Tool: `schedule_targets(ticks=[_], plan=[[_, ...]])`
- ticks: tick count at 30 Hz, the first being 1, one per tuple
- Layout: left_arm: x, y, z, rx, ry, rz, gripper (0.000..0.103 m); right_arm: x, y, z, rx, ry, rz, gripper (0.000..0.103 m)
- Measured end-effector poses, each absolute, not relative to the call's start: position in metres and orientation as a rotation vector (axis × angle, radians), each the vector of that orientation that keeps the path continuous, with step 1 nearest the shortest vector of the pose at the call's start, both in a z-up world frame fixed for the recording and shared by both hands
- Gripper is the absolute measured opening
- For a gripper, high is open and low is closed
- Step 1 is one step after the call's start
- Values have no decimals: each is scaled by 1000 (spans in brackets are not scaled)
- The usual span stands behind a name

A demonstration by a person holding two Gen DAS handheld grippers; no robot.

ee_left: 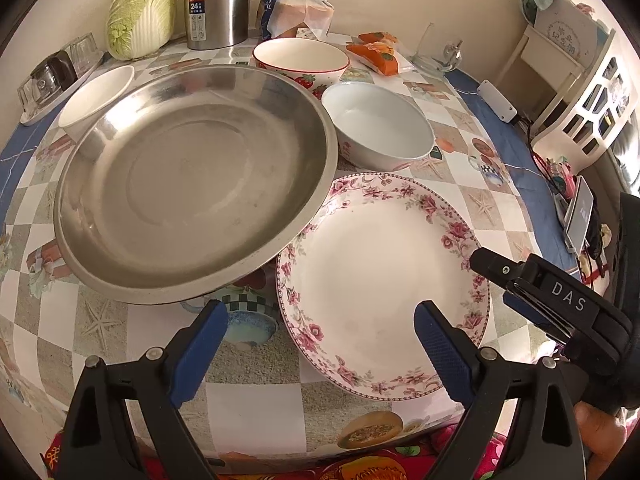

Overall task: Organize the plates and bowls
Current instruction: 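Close both grippers on the pink-floral plate rim, then lift the pink-floral plate with both grippers and carry it toward the basin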

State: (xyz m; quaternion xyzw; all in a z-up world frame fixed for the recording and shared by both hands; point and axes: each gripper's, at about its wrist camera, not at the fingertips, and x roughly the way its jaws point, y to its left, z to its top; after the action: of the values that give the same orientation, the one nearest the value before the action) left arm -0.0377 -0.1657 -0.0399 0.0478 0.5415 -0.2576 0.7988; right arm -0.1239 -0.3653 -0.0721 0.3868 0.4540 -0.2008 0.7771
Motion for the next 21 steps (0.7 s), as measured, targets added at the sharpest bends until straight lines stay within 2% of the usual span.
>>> schedule_targets(ticks=[2, 6, 8, 10, 16, 21], plan=[[-35, -166, -43, 89, 1174, -545, 92, -123, -364, -73, 841, 984, -424, 75], [-30, -169, -50, 85, 1187, -521, 77, -121, -363, -76, 852, 990, -406, 71], [-27, -170, -55, 82, 1199, -513, 72, -121, -364, -78, 861, 999, -407, 56], [-25, -171, -58, 71, 1210, -511, 66, -121, -366, -81, 877, 1006, -402, 51], [-18, -173, -69, 37, 1245, -509, 41, -118, -363, -84, 886, 1012, -366, 27], [-11, -166, -79, -12, 1293, -494, 27, -118, -363, -85, 878, 1024, -374, 17]])
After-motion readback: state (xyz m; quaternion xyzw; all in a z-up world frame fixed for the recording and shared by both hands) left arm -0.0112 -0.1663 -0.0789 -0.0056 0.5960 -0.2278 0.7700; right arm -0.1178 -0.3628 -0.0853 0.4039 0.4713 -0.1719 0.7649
